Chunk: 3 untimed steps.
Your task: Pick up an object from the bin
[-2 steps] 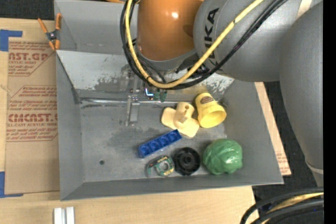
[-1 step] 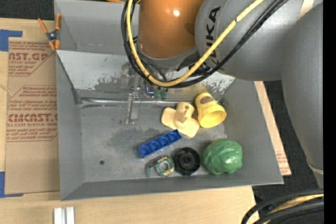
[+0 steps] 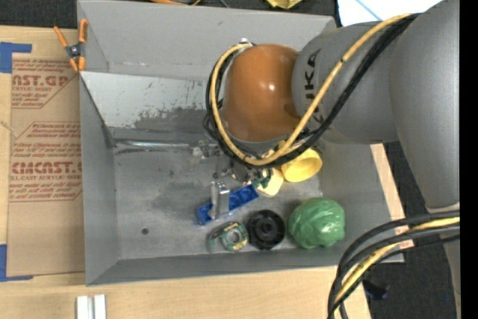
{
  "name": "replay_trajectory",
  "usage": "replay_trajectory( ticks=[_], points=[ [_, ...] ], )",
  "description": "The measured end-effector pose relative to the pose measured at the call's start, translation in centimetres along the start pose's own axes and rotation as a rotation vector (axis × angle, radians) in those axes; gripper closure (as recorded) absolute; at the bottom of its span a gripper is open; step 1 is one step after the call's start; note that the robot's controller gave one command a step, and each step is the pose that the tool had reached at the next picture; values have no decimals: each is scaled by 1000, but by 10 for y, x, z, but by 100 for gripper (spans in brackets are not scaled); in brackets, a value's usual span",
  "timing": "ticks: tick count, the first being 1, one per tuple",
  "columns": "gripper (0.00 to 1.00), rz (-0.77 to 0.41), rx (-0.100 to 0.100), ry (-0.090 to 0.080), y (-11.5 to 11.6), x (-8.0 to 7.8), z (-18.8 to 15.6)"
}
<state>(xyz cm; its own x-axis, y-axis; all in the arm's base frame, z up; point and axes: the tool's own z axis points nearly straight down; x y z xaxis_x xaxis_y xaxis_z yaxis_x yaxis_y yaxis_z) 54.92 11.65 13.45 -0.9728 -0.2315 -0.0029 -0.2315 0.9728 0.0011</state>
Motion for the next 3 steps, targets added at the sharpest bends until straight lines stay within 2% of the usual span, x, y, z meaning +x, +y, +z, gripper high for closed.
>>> replay_trajectory(
  ticks=[1,2,3],
  points=[
    [0,-1,-2,-7,-12,1,-15],
    [0,-210,-1,6,-59,29,15],
    [0,-216,-3,-15,-52,23,64]
  ],
)
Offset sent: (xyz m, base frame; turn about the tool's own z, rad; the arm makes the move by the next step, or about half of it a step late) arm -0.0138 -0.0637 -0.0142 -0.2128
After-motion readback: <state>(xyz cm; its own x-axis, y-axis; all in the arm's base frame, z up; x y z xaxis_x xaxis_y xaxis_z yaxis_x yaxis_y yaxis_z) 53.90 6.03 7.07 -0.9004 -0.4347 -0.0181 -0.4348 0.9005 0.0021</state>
